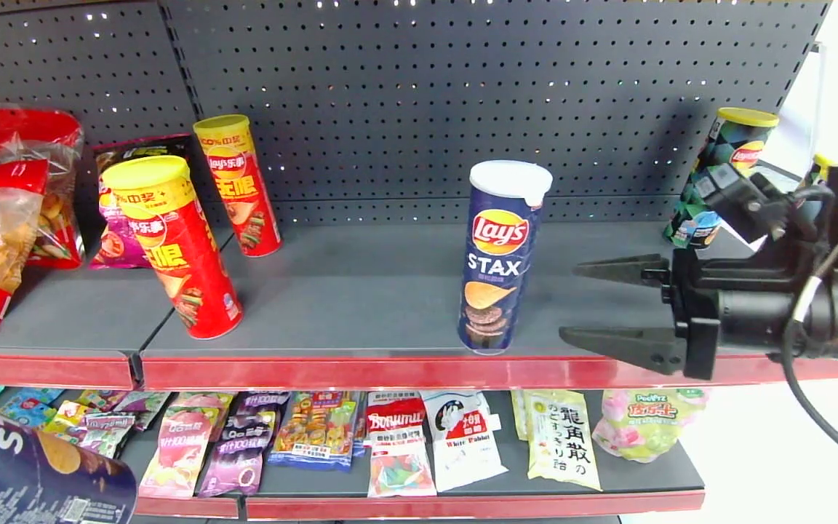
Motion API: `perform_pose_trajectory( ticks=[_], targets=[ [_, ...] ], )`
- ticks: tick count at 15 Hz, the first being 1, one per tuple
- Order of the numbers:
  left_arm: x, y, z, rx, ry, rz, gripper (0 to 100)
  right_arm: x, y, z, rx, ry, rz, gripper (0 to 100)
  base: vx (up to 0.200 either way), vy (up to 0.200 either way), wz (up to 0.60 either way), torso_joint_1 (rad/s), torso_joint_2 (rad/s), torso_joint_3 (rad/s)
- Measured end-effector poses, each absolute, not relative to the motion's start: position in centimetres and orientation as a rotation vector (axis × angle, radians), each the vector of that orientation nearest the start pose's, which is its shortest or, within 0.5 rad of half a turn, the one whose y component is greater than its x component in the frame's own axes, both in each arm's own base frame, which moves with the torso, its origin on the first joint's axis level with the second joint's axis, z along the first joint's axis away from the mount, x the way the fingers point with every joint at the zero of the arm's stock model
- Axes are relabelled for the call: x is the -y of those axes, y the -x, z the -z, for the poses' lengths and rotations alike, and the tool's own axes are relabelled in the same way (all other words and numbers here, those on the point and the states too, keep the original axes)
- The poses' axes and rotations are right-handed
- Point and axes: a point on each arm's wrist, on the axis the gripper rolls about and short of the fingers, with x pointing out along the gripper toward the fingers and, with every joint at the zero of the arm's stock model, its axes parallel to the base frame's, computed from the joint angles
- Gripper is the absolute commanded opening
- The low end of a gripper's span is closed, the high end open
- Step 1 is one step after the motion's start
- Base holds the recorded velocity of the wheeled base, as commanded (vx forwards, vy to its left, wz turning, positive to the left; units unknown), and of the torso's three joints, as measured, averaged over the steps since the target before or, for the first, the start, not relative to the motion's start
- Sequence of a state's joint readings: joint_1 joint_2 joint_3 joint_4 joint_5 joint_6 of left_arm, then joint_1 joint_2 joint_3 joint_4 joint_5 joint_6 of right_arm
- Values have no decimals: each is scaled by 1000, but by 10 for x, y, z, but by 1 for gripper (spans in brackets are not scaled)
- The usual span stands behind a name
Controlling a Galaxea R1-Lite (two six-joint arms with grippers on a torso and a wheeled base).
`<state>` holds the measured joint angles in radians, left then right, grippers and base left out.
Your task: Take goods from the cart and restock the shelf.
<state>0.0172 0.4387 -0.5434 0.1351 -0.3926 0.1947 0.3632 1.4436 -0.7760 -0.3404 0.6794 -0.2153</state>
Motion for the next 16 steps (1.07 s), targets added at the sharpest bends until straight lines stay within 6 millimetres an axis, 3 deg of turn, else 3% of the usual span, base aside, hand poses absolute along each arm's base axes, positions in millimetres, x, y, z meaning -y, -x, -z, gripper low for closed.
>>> perform_pose_trajectory(
  ticks=[3,7,11,14,16],
  targets=[
    [9,0,-219,-7,-183,399,0,-84,-183,-218,-204,151,-1006,100,0,0,0,0,0,0],
    [9,-8,-228,-25,-178,407,0,-47,-107,-212,-129,107,-737,100,0,0,0,0,0,0],
    [10,-24,-239,-53,-171,448,0,-12,-40,-164,-91,25,-304,100,0,0,0,0,0,0],
    [10,-34,-240,-88,-162,468,0,3,-7,-125,-153,32,-29,100,0,0,0,0,0,0],
    [10,-40,-244,-100,-158,479,0,7,8,-105,-152,32,45,100,0,0,0,0,0,0]
  ],
)
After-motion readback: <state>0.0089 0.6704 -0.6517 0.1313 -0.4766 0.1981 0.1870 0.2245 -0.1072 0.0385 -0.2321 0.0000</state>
